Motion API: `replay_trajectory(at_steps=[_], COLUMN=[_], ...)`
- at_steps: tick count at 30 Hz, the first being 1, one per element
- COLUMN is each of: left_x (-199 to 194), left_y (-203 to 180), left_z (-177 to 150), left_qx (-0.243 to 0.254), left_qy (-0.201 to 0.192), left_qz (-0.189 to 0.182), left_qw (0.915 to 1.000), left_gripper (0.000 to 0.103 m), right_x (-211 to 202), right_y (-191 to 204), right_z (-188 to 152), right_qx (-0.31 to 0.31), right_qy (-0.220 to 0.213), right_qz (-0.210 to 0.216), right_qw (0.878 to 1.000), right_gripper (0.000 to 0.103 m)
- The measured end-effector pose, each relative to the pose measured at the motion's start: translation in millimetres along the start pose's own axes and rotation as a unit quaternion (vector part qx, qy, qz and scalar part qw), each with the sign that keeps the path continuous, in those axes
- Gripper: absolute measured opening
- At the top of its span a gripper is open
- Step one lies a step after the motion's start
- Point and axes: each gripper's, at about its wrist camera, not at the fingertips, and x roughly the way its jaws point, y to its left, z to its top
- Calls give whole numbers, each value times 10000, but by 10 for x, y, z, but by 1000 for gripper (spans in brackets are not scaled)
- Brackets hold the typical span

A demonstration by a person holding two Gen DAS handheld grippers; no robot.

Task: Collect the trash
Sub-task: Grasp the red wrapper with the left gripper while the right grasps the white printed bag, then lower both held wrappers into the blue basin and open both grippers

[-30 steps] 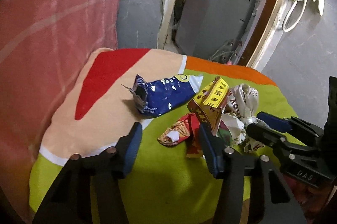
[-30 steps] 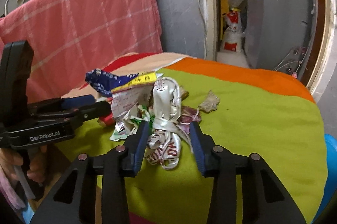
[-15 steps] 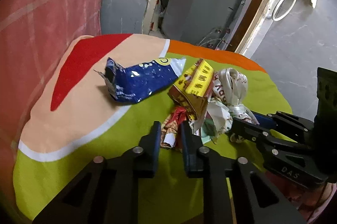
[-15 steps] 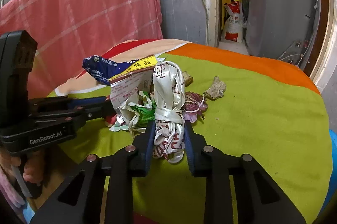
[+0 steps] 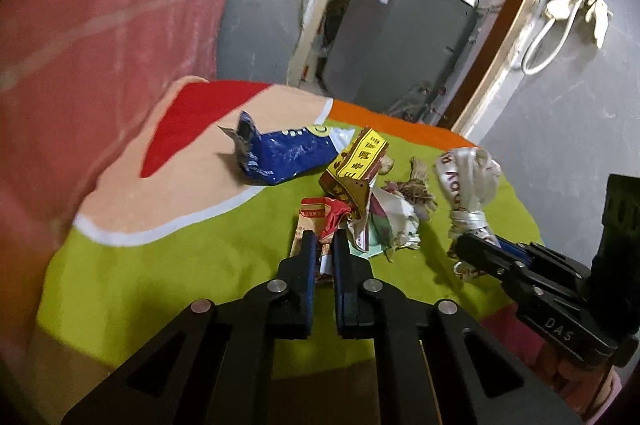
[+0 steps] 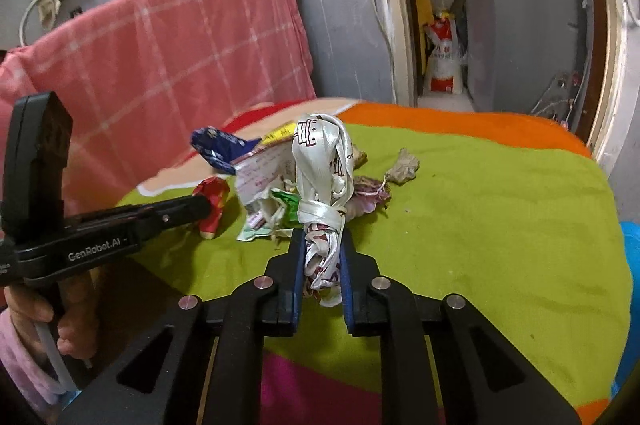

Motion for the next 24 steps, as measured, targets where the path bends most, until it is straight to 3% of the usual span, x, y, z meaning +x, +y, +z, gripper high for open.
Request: replay_trajectory(at_steps=[7, 13, 17, 24], left_x=[-348, -490, -448, -143], left_y=[-399, -947, -1388, -2297], left_z=[-73, -8, 68, 128], left_qx=[363, 755, 936, 1265], left_qy=[-808, -1476, -1757, -1855], left_qz=[-46, -359, -752, -1535], left_qw=[9961, 9855, 9771, 9623], left_gripper=[6, 6, 6, 6], right_x=[-473, -1057, -1460, -2045], right_y=[36, -122, -376, -999], right_z=[-66, -43, -37, -138], right_qx=[-79, -85, -3, 185], right_qy=[-829, -1691, -2112, -2460], right_qz=[-115, -601, -1071, -1966], right_qw=[9965, 9837, 9716, 9490], right_gripper=[13, 13, 13, 13])
